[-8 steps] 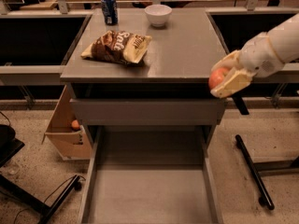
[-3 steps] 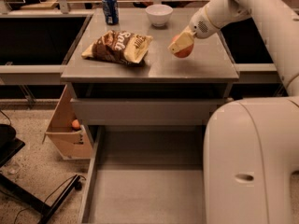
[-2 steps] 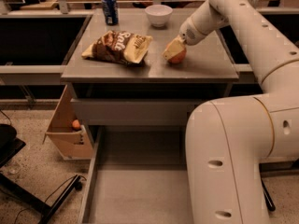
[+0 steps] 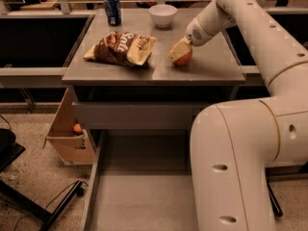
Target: Pick apple from middle drawer and place on counter
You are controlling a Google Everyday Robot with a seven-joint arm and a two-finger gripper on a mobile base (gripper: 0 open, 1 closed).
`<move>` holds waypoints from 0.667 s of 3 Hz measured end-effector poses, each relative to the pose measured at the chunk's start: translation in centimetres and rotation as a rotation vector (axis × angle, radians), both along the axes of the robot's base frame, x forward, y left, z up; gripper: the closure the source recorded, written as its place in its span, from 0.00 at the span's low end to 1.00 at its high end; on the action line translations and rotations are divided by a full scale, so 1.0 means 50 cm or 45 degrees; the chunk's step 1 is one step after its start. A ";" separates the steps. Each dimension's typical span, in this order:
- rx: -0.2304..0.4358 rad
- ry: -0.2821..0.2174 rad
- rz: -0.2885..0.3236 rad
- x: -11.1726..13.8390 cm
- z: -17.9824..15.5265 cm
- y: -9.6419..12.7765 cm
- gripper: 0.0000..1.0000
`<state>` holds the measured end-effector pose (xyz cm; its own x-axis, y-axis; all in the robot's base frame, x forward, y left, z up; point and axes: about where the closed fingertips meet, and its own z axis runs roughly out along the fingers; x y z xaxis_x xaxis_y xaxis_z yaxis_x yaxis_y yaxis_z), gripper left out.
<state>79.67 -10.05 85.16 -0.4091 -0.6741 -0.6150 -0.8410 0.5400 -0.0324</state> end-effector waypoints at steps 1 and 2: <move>0.000 0.000 0.000 0.000 0.000 0.000 0.37; 0.000 0.000 0.000 0.000 0.000 0.000 0.14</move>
Offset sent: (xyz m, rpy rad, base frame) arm 0.0000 0.0000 0.0000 0.0000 0.0000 0.0000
